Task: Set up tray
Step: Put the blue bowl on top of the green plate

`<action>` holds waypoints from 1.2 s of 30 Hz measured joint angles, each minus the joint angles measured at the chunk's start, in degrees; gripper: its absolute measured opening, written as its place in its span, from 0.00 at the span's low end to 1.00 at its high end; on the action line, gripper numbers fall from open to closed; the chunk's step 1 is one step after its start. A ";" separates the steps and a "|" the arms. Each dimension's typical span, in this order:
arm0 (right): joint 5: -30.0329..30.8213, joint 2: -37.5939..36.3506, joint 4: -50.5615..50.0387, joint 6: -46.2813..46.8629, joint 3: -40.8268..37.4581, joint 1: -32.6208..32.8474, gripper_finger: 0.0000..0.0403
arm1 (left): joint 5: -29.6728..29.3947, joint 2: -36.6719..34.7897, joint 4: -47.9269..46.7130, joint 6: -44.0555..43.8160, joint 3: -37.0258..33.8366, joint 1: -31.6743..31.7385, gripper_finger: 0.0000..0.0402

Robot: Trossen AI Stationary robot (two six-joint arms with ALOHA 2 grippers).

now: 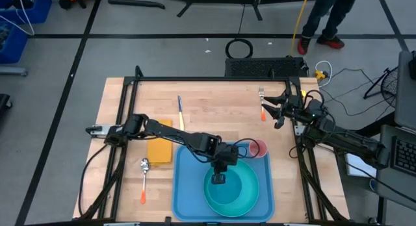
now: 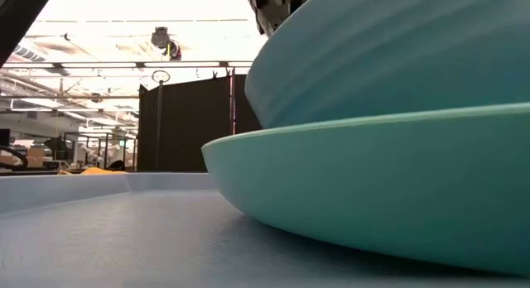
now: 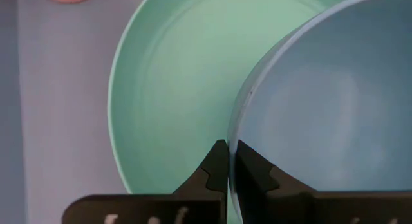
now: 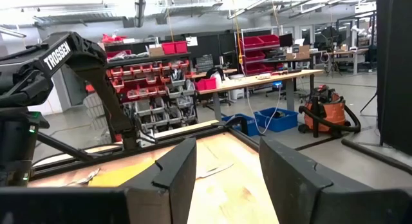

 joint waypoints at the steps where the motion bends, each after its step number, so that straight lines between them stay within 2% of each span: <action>1: 0.01 0.00 0.00 0.00 0.00 0.00 0.40 | 0.17 0.00 -0.05 0.00 0.00 0.00 0.02; 8: -0.01 0.00 0.02 0.01 0.00 0.00 0.40 | 2.08 0.00 0.78 -0.30 0.00 0.00 0.08; 16: -0.03 0.00 0.02 0.00 0.00 0.00 0.40 | 3.52 0.00 3.57 1.80 0.00 0.02 0.09; 28: -0.40 -0.02 0.06 0.02 0.00 0.02 0.40 | -0.60 -6.60 8.26 11.67 -0.02 0.15 0.10; 33: -0.33 -0.02 0.11 0.02 0.00 0.01 0.40 | 0.17 -7.65 10.43 12.86 -0.02 0.27 0.10; 36: -0.34 -0.02 0.61 0.02 0.00 0.02 0.40 | 0.30 -7.60 7.53 12.30 -0.02 0.51 0.10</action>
